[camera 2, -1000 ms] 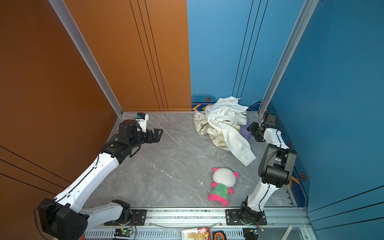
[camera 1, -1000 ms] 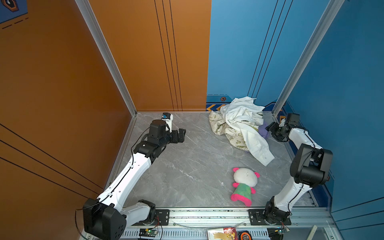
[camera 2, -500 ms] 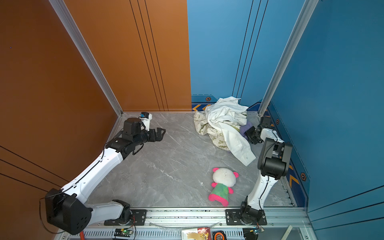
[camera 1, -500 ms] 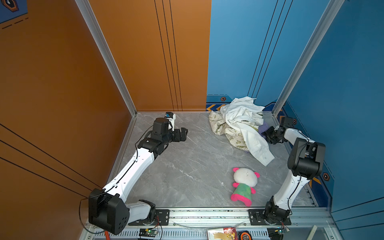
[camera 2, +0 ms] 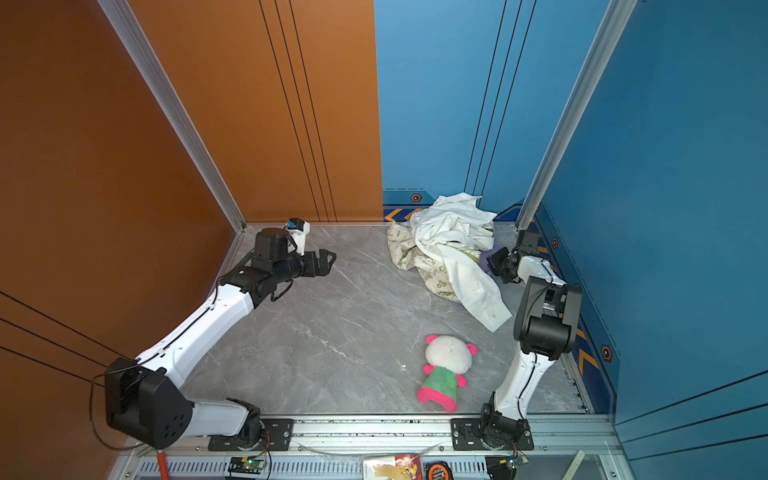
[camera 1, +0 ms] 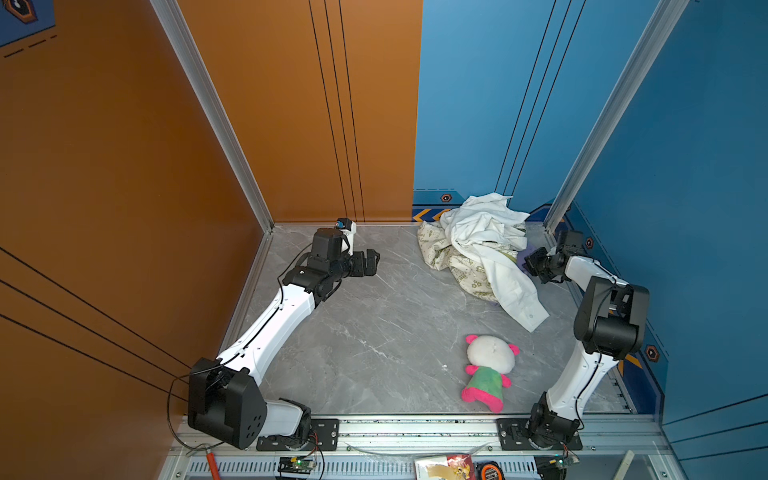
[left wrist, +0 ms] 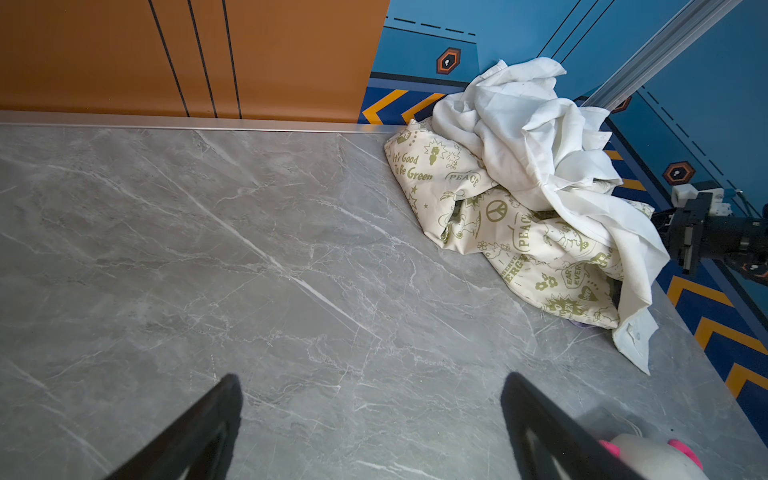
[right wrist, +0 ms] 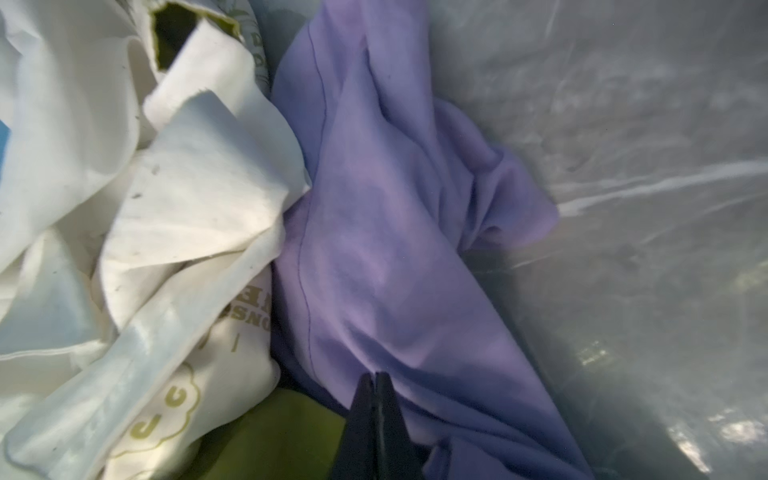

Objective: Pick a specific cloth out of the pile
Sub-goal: 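Lower the right gripper onto the lavender shirt beside the pile and close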

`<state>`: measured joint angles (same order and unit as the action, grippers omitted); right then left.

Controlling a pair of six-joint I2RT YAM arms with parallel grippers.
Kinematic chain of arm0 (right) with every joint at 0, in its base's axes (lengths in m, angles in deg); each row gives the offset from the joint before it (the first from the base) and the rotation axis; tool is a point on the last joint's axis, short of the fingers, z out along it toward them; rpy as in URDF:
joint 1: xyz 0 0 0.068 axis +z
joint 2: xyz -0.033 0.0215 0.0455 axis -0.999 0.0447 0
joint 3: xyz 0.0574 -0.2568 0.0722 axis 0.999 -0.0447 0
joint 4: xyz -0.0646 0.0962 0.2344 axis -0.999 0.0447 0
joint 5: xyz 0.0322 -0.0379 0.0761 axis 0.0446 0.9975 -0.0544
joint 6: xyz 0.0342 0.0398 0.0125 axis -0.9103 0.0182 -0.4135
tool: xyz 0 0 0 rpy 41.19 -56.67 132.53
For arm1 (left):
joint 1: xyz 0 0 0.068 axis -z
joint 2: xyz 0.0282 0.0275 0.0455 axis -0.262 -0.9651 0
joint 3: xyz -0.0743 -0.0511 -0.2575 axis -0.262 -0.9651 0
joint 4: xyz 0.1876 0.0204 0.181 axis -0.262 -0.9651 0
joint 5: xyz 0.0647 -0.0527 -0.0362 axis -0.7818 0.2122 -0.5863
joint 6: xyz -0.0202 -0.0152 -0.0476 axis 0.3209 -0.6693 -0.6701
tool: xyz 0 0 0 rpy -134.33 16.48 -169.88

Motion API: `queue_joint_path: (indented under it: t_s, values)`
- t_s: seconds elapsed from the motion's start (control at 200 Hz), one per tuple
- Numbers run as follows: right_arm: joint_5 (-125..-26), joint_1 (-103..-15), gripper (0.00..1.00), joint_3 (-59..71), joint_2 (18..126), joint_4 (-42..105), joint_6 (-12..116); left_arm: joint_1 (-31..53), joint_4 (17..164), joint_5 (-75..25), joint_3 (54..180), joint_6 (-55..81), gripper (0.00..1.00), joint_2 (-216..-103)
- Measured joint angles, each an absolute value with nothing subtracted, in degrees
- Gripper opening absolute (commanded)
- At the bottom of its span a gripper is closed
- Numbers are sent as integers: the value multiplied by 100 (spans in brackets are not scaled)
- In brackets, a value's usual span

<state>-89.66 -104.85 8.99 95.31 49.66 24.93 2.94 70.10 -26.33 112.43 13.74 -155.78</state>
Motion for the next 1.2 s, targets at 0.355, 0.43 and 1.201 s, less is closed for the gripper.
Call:
queue_joint_path:
  t_s: [0.355,0.43,1.201]
  values:
    - [-8616,-10485,17,849,8582,4490,2449,334,7014,-2615,11247,1374,98,-15578]
    - [-8513,-10491,34,849,8571,4483,2475,338,7016,-2618,11247,1374,98,-15578]
    - [-8491,-10657,45,1249,10241,4955,2648,369,7167,-2620,11247,1374,98,-15578]
